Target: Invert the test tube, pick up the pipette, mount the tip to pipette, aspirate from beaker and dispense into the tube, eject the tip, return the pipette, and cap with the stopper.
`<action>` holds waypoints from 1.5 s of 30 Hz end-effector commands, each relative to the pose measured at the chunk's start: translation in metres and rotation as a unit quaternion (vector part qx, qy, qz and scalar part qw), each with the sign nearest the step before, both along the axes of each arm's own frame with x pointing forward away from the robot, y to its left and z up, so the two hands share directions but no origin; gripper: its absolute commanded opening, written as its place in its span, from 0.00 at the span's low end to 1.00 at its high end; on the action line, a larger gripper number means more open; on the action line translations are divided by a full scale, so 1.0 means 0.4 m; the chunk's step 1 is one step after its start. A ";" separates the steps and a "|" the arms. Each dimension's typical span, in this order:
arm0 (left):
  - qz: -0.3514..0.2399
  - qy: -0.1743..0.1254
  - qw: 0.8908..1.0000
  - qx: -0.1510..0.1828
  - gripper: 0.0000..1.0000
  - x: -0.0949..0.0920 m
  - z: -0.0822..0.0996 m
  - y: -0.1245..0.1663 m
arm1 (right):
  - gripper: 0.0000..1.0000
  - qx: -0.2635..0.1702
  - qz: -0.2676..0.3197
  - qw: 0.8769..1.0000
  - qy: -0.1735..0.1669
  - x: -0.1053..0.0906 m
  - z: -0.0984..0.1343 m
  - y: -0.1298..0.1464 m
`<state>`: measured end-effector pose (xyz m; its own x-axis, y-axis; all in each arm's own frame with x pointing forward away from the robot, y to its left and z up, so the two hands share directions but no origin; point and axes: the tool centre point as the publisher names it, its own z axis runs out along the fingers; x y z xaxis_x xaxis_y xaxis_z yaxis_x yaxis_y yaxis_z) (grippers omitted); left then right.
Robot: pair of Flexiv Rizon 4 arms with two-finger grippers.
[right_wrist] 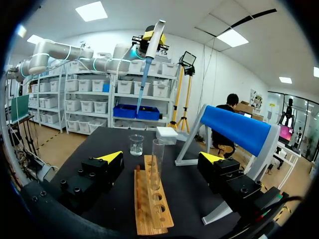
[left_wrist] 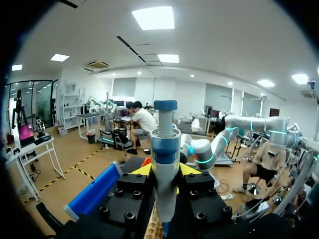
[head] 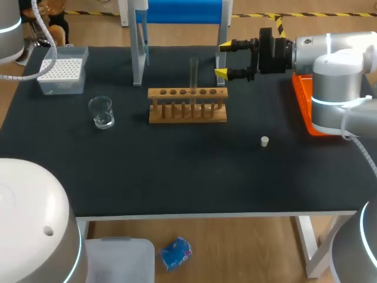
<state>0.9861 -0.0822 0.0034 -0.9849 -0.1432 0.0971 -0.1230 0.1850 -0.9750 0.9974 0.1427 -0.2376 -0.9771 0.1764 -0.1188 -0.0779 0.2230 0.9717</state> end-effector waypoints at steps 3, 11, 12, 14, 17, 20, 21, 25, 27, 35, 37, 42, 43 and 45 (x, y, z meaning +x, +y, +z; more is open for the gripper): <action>-0.001 0.000 1.000 0.001 0.00 0.000 0.002 0.002 | 1.00 0.001 -0.001 1.000 -0.001 -0.001 -0.001 0.000; -0.030 -0.031 0.999 0.000 0.00 -0.003 0.042 -0.079 | 1.00 0.001 -0.001 1.000 -0.001 -0.001 -0.001 0.000; -0.030 -0.031 0.999 -0.002 0.00 -0.001 0.046 -0.089 | 1.00 0.001 -0.001 1.000 -0.001 -0.001 -0.001 0.000; -0.034 -0.030 0.999 -0.005 0.00 0.001 0.053 -0.112 | 1.00 0.001 -0.001 1.000 -0.001 -0.001 -0.001 0.000; -0.045 -0.028 0.999 -0.006 0.00 -0.001 0.064 -0.155 | 1.00 0.001 -0.001 1.000 -0.001 -0.001 -0.001 0.000; -0.055 -0.031 0.998 -0.011 0.00 -0.001 0.069 -0.192 | 1.00 0.001 -0.001 1.000 -0.001 -0.001 -0.001 0.000; -0.059 -0.034 0.998 -0.015 0.00 0.000 0.067 -0.202 | 1.00 0.001 -0.001 1.000 -0.001 -0.001 -0.001 0.000; -0.068 -0.034 0.997 -0.019 0.00 0.019 0.049 -0.228 | 1.00 0.001 -0.001 1.000 -0.001 -0.001 -0.001 0.000; -0.069 -0.032 0.997 -0.020 0.00 0.027 0.042 -0.234 | 1.00 0.001 -0.001 1.000 -0.001 -0.001 -0.001 0.000; -0.080 -0.029 0.996 -0.028 0.00 0.055 0.016 -0.251 | 1.00 0.001 -0.001 1.000 -0.001 -0.001 -0.001 0.000; -0.080 -0.028 0.996 -0.030 0.00 0.061 0.013 -0.251 | 1.00 0.001 -0.001 1.000 -0.001 -0.001 -0.001 0.000; -0.082 -0.028 0.996 -0.035 0.00 0.077 0.015 -0.259 | 1.00 0.001 -0.001 1.000 -0.001 -0.001 -0.001 0.000; -0.083 -0.028 0.995 -0.036 0.00 0.079 0.015 -0.263 | 1.00 0.001 -0.001 1.000 -0.001 -0.001 -0.001 0.000; -0.085 -0.027 0.995 -0.036 0.00 0.080 0.010 -0.271 | 1.00 0.001 -0.001 1.000 -0.001 -0.001 -0.001 0.000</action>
